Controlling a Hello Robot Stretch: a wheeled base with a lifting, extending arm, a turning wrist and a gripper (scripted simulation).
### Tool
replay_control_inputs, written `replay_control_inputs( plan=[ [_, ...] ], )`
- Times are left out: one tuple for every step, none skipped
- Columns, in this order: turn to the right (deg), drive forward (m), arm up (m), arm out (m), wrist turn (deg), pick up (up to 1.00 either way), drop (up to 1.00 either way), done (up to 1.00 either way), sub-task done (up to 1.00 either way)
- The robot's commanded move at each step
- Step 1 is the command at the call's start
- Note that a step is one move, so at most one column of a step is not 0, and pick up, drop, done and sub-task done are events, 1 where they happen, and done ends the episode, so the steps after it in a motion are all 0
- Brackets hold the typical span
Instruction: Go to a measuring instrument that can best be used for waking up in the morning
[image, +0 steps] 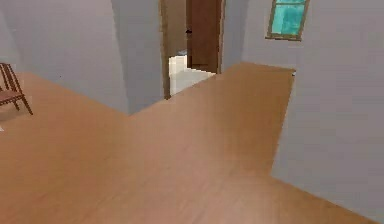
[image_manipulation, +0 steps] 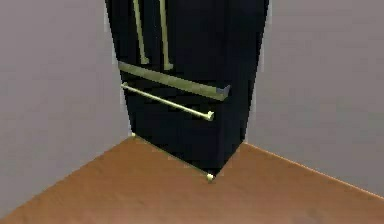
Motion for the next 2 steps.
replay_control_inputs(
  plan=[
    [0.0,1.00,0.00,0.00,0.0,0.00,0.00,0.00,0.00],
    [3.0,0.00,0.00,0.00,0.0,0.00,0.00,0.00,0.00]
  ],
)
